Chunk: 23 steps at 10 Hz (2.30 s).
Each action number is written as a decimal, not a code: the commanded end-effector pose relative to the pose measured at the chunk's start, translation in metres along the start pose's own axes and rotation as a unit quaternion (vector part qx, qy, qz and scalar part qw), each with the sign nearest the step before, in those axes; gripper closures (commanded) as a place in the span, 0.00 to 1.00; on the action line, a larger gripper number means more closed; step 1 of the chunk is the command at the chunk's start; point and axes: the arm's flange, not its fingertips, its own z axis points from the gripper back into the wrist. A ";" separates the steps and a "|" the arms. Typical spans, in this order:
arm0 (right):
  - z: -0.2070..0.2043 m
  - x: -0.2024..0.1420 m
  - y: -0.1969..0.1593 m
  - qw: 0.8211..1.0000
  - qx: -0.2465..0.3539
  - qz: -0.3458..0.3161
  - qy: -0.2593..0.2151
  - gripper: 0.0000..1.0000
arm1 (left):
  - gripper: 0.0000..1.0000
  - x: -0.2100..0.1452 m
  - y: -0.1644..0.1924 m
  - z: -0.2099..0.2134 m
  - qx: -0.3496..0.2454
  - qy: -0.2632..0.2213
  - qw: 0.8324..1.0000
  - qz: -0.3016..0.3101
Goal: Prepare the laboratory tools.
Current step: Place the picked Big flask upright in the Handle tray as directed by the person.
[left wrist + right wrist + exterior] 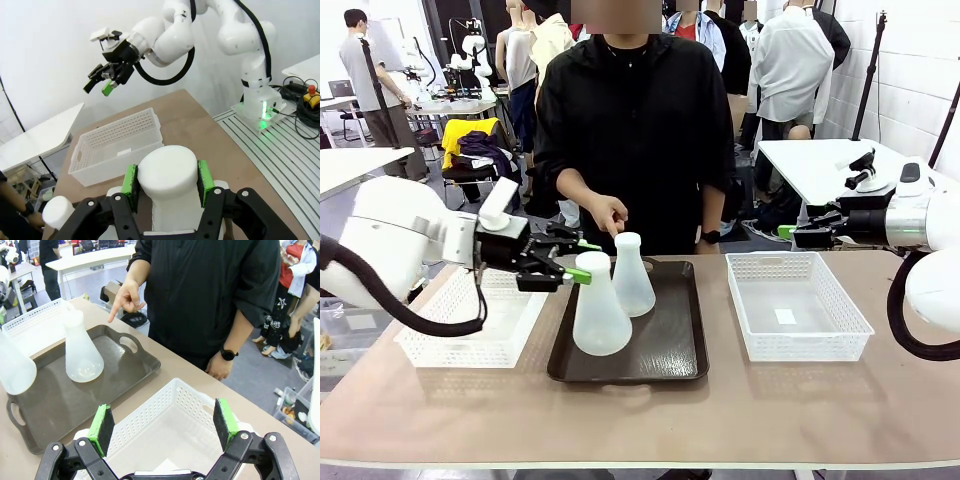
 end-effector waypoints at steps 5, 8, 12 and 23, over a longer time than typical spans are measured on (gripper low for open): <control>-0.001 0.003 -0.001 1.000 0.004 -0.003 0.003 0.00 | 1.00 -0.037 0.033 -0.034 0.050 0.004 0.999 -0.006; -0.001 0.003 -0.001 1.000 0.004 -0.003 0.003 0.00 | 1.00 -0.043 0.032 -0.041 0.031 0.008 0.999 0.018; -0.001 0.003 -0.001 1.000 0.004 -0.003 0.003 0.00 | 0.88 -0.046 0.034 -0.039 0.027 0.014 0.999 0.041; -0.001 0.003 -0.001 1.000 0.004 -0.003 0.003 0.00 | 0.00 -0.039 0.028 -0.018 0.042 0.065 0.993 0.093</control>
